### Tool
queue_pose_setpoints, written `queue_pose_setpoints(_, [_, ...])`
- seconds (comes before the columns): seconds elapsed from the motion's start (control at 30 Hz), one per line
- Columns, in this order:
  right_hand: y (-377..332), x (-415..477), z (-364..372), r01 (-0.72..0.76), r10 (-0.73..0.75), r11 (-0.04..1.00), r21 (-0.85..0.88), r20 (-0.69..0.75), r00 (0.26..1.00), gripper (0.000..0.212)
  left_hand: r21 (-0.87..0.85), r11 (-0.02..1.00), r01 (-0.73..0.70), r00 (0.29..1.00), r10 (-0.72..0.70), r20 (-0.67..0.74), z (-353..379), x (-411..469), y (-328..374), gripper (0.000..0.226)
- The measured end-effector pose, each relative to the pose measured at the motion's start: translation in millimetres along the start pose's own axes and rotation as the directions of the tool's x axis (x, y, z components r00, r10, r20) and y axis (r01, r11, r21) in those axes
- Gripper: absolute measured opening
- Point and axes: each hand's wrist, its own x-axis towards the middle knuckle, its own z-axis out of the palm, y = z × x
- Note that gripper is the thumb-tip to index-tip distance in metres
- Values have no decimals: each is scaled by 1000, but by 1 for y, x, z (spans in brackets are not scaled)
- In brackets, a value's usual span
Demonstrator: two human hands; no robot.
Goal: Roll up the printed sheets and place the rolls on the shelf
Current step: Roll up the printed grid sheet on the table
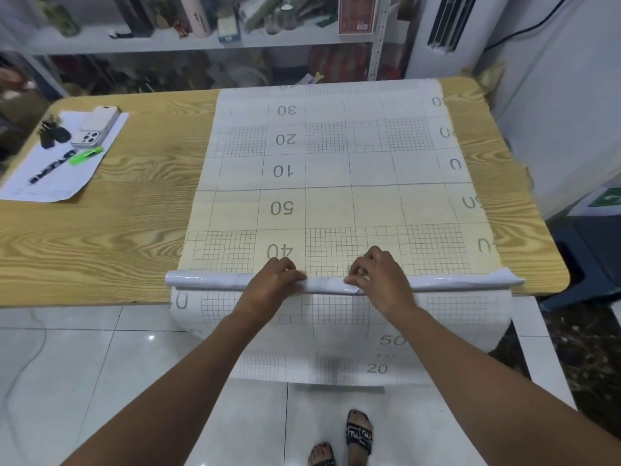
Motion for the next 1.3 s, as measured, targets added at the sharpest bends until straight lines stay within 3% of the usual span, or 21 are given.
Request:
queue_pose_setpoints(0.23, [5,-4,-2,185,-199,967,-172,-65,978,34,14,997,82,997,-82,-5,4,6,-7,31])
queue_pose_setpoints(0.4, [16,-9,-9,253,-262,953,-165,-35,964,40,-23,978,207,978,-208,-8,4,11,-1,26])
queue_pose_setpoints(0.57, [16,-5,-11,254,-257,962,-97,-15,966,34,38,985,168,986,-169,9,3,15,-6,24])
queue_pose_setpoints(0.7, [17,2,-11,233,-233,970,-64,9,972,28,-78,985,157,988,-158,-5,3,12,-7,13])
queue_pose_setpoints(0.8, [15,5,-11,191,-192,981,-10,-36,981,26,-66,991,114,993,-114,9,2,9,-11,24])
queue_pose_setpoints(1.03, [14,7,-9,146,-147,989,-32,-43,988,24,29,992,119,993,-119,-1,-1,13,-13,35])
queue_pose_setpoints(1.3, [7,8,-9,111,-121,988,-110,-90,989,28,95,982,165,985,-168,23,-5,20,-10,23])
